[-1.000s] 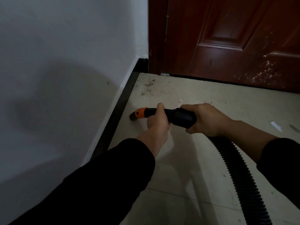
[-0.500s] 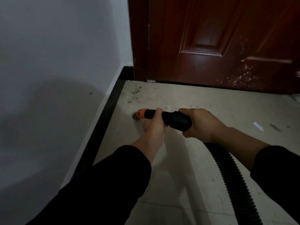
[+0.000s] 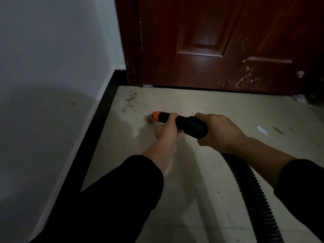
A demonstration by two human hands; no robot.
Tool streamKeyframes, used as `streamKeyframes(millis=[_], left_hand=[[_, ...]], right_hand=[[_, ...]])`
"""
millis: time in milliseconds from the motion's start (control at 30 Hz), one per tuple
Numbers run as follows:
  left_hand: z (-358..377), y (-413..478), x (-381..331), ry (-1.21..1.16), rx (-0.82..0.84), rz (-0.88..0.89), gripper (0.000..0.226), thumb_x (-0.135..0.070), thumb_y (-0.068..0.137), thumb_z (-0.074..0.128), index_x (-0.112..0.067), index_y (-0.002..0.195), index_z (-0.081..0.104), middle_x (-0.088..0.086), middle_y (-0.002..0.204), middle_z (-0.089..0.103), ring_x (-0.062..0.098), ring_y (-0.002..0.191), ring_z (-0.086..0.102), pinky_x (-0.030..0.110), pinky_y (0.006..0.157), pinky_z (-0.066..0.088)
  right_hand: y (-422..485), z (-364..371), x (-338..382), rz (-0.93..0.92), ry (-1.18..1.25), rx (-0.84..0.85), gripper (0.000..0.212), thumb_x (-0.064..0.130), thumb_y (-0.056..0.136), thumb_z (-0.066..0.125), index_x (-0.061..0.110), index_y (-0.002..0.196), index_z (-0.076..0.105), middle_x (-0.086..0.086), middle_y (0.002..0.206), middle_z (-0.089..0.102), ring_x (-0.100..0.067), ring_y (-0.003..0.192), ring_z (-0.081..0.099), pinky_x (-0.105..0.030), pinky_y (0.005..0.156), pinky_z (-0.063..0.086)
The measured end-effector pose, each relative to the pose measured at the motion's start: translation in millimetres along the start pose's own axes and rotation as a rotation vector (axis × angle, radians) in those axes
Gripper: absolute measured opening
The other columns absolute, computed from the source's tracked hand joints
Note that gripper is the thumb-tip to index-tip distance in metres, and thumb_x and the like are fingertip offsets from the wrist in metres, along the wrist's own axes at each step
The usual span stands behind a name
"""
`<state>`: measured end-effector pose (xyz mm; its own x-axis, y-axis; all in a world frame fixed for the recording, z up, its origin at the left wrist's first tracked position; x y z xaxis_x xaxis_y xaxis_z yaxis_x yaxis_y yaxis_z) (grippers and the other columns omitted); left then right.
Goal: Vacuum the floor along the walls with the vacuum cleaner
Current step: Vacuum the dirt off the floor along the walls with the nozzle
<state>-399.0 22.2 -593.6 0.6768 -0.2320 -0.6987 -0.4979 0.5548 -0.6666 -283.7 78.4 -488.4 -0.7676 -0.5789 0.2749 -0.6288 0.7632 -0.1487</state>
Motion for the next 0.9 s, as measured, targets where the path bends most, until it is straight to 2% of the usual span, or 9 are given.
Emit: streamKeyframes(millis=[167,267,367,467,567,700,900], left_hand=[[7,-7,9,-0.015,-0.003,-0.025,0.020,-0.026,0.084,0.068,-0.008,0.091,0.061,0.009,0.094,0.068,0.016,0.072,0.063,0.023,0.058,0.051],[14,-8,13,-0.004,0.016,-0.033,0.022,-0.027,0.084,0.068,-0.008,0.095,0.061,0.010,0.095,0.069,0.016,0.071,0.063,0.024,0.059,0.052],[20,-5,16,0.010,0.042,-0.045,0.027,-0.027,0.083,0.071,-0.007,0.099,0.063,0.010,0.094,0.072,0.017,0.075,0.067,0.026,0.066,0.056],[28,-1,14,-0.010,0.079,-0.056,0.029,-0.023,0.081,0.076,-0.006,0.102,0.064,0.011,0.101,0.071,0.017,0.085,0.069,0.022,0.061,0.055],[32,5,9,-0.033,0.084,-0.054,0.027,-0.021,0.082,0.078,-0.008,0.100,0.063,0.011,0.103,0.070,0.016,0.087,0.068,0.021,0.059,0.053],[36,17,3,-0.043,0.091,-0.046,0.022,-0.023,0.083,0.078,-0.010,0.093,0.063,0.007,0.094,0.069,0.014,0.082,0.067,0.020,0.059,0.052],[40,39,0,-0.037,0.110,-0.025,0.032,-0.029,0.084,0.076,-0.008,0.106,0.066,0.005,0.098,0.071,0.011,0.084,0.068,0.018,0.058,0.051]], right_hand=[[-9,-3,-9,-0.004,0.007,0.018,0.036,0.014,0.071,0.076,0.023,0.098,0.054,0.000,0.084,0.062,-0.019,0.072,0.058,-0.027,0.054,0.041],[-11,-5,-14,0.005,-0.004,0.008,0.037,0.014,0.071,0.075,0.023,0.101,0.055,0.000,0.085,0.062,-0.020,0.073,0.059,-0.028,0.056,0.044],[-9,-4,-20,0.017,-0.033,-0.019,0.041,0.016,0.071,0.076,0.024,0.106,0.054,-0.001,0.089,0.062,-0.021,0.077,0.059,-0.030,0.060,0.046],[-4,-4,-25,0.044,-0.037,-0.046,0.041,0.016,0.072,0.075,0.024,0.107,0.053,-0.001,0.090,0.061,-0.022,0.077,0.058,-0.029,0.061,0.044],[5,-4,-27,0.066,-0.029,-0.062,0.040,0.016,0.073,0.074,0.021,0.107,0.053,-0.002,0.091,0.061,-0.024,0.079,0.058,-0.030,0.062,0.045],[18,0,-26,0.091,-0.005,-0.074,0.043,0.016,0.073,0.074,0.020,0.110,0.053,-0.002,0.092,0.060,-0.023,0.079,0.058,-0.032,0.066,0.049],[34,8,-31,0.118,0.041,-0.086,0.042,0.016,0.073,0.074,0.020,0.109,0.052,-0.003,0.094,0.060,-0.023,0.081,0.059,-0.034,0.067,0.052]])
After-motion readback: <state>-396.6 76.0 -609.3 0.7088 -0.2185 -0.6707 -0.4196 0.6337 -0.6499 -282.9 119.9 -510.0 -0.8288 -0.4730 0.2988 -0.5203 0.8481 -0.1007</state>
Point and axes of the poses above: each hand's wrist, its own y-axis towards the middle knuckle, its own z-axis out of the palm, x = y × z, the point moved 10 cm from there along y, towards the middle knuckle
